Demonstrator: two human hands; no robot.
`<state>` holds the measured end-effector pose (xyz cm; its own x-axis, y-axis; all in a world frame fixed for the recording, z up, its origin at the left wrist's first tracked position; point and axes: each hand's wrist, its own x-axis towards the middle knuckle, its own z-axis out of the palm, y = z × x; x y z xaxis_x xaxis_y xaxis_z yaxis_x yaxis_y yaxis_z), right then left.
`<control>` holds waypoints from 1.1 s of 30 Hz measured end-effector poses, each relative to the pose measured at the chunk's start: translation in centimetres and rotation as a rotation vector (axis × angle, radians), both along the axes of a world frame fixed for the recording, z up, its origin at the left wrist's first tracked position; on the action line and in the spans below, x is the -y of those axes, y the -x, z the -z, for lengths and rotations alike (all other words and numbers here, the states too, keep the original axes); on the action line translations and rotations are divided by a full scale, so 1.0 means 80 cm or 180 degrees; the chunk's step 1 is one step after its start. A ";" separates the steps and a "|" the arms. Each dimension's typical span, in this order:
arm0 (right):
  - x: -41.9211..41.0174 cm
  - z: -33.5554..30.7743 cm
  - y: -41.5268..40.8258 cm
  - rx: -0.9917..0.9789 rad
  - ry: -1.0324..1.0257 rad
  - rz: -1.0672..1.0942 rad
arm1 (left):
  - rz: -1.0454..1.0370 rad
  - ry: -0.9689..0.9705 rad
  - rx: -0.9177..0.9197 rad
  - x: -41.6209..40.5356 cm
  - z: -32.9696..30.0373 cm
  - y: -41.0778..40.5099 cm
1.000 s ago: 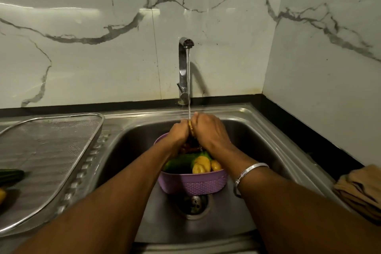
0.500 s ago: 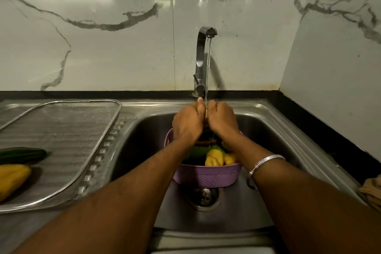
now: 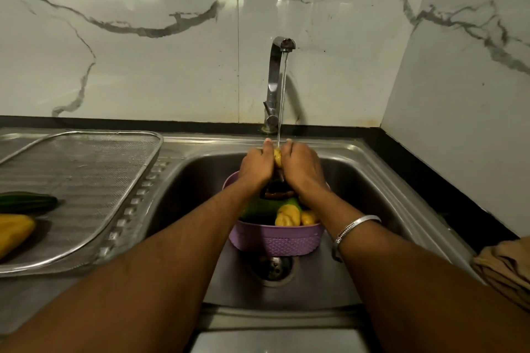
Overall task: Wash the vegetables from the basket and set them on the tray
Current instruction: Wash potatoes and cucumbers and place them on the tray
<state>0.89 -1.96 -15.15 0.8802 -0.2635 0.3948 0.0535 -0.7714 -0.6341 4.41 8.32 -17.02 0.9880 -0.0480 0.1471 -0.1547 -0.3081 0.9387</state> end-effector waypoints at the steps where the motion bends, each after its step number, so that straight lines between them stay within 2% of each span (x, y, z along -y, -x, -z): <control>1: -0.002 0.001 0.000 0.0128 0.0103 -0.0111 | -0.0097 0.0079 -0.0009 -0.001 -0.002 0.004; 5: -0.014 -0.004 0.009 0.0710 -0.0212 -0.0508 | -0.0518 0.0218 0.1018 -0.010 -0.011 0.027; 9: -0.018 -0.017 0.039 0.1545 -0.0181 -0.0612 | -0.0410 0.0445 0.1791 -0.019 -0.027 0.056; 10: -0.017 -0.019 0.045 0.1414 -0.0202 -0.0578 | -0.0387 0.0285 0.1697 -0.022 -0.029 0.061; 11: -0.013 -0.017 0.048 0.0988 -0.0097 -0.0492 | -0.0334 -0.0164 0.1386 -0.028 -0.027 0.063; 13: -0.006 -0.009 0.052 -0.0507 0.0510 -0.0212 | -0.0038 -0.1764 0.0488 -0.038 -0.012 0.062; 14: -0.006 -0.007 0.055 -0.1012 0.0717 -0.0122 | 0.0064 -0.2246 0.0209 -0.041 -0.005 0.062; 15: -0.008 -0.009 0.057 -0.1047 0.0809 -0.0068 | 0.0007 -0.2290 0.0178 -0.043 -0.006 0.064; 16: -0.010 -0.012 0.056 -0.0702 0.0720 -0.0062 | -0.0167 -0.1851 0.0308 -0.041 -0.011 0.068; 18: -0.018 -0.027 0.060 0.0713 0.0480 0.0077 | -0.0576 -0.0557 0.0939 -0.032 -0.032 0.079; 19: -0.022 -0.032 0.063 0.1263 0.0455 0.0157 | -0.0709 -0.0213 0.1258 -0.028 -0.039 0.082; 20: -0.023 -0.035 0.064 0.1343 0.0413 0.0117 | -0.0694 -0.0241 0.1331 -0.028 -0.043 0.085; 21: -0.019 -0.031 0.060 0.1059 0.0422 0.0013 | -0.0587 -0.0461 0.1194 -0.030 -0.040 0.081; 23: -0.010 -0.008 0.053 -0.0439 0.0743 -0.0043 | -0.0198 -0.1661 0.0342 -0.039 -0.013 0.069; 24: -0.007 -0.001 0.056 -0.0933 0.0905 -0.0086 | -0.0049 -0.2069 0.0107 -0.042 -0.003 0.068; 25: -0.005 -0.002 0.056 -0.0922 0.0948 -0.0109 | -0.0035 -0.2195 0.0121 -0.042 -0.003 0.068; 26: -0.005 -0.008 0.053 -0.0537 0.0830 -0.0090 | -0.0223 -0.1845 0.0382 -0.039 -0.010 0.068; 28: -0.015 -0.027 0.054 0.1014 0.0547 0.0180 | -0.0687 -0.0674 0.1147 -0.027 -0.035 0.076; 29: -0.017 -0.031 0.056 0.1471 0.0458 0.0273 | -0.0793 -0.0339 0.1388 -0.023 -0.044 0.080; 30: -0.019 -0.031 0.058 0.1443 0.0403 0.0198 | -0.0714 -0.0382 0.1365 -0.023 -0.044 0.081; 31: -0.016 -0.025 0.052 0.0979 0.0408 0.0061 | -0.0551 -0.0643 0.1072 -0.025 -0.041 0.079; 33: -0.008 -0.002 0.048 -0.0628 0.0735 -0.0054 | -0.0244 -0.1723 0.0136 -0.034 -0.012 0.069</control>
